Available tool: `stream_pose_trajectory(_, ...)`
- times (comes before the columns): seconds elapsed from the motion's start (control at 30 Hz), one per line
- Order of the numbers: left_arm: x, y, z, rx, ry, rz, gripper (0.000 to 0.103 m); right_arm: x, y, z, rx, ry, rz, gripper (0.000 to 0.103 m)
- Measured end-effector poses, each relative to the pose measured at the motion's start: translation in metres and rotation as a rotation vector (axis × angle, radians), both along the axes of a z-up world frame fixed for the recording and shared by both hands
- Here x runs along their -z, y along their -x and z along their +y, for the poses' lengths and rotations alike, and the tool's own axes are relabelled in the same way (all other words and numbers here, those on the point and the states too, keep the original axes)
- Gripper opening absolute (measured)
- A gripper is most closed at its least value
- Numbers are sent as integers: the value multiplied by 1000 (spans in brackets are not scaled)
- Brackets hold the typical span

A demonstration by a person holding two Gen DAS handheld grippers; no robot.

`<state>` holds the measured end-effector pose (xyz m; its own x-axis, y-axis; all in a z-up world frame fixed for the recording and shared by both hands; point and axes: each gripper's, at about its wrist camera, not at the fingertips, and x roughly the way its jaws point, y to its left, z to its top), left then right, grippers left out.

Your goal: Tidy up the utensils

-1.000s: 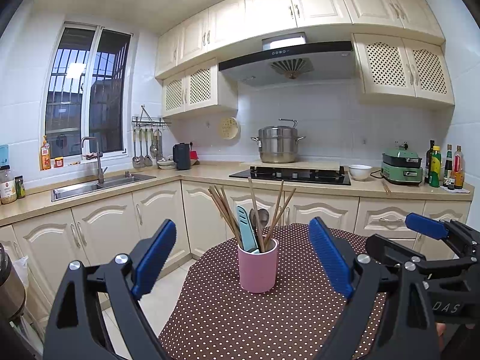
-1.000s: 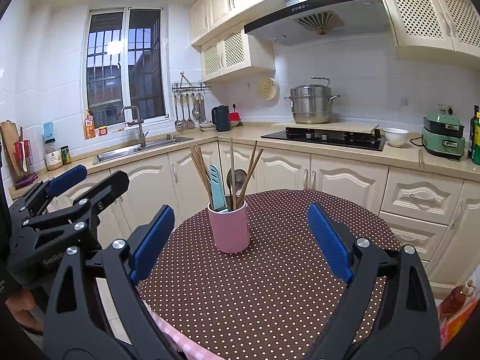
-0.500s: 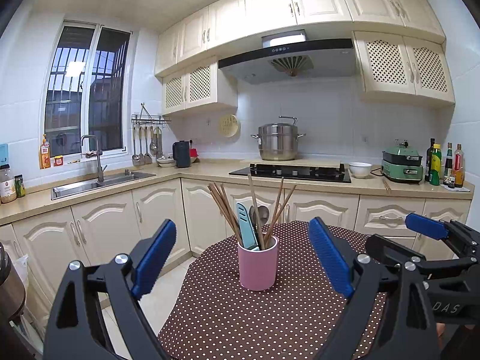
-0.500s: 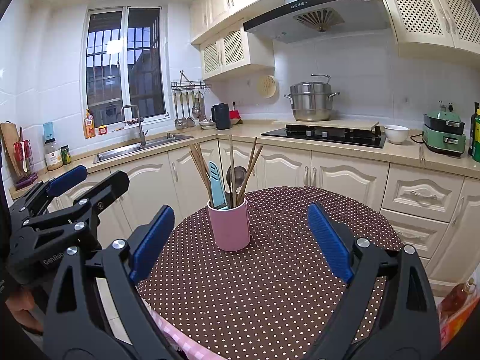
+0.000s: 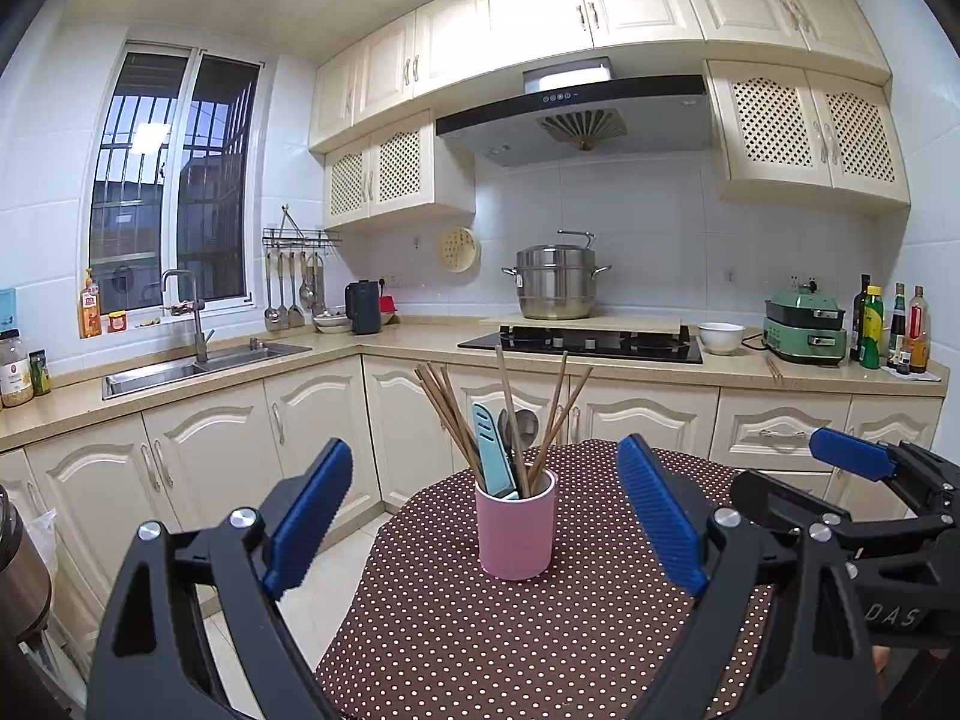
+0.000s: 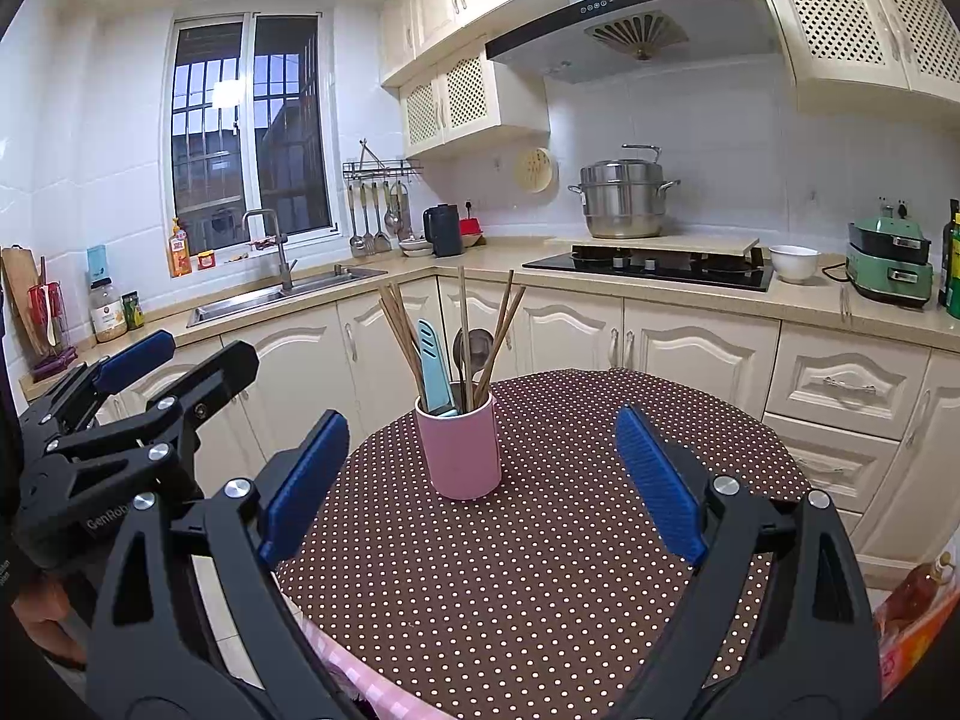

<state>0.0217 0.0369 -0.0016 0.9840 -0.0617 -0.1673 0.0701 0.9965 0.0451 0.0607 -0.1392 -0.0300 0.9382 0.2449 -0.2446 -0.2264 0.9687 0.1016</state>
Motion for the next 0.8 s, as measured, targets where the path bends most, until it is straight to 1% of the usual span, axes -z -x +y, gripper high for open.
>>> stream_pose_trajectory(0.6, 3, -5, -2, -3, -7, 2, 88, 0, -1, -1, -1, -3, 3, 89)
stream_pose_trajectory(0.8, 5, -11, -2, -4, -5, 10, 88, 7, 4, 7, -4, -11, 14, 89)
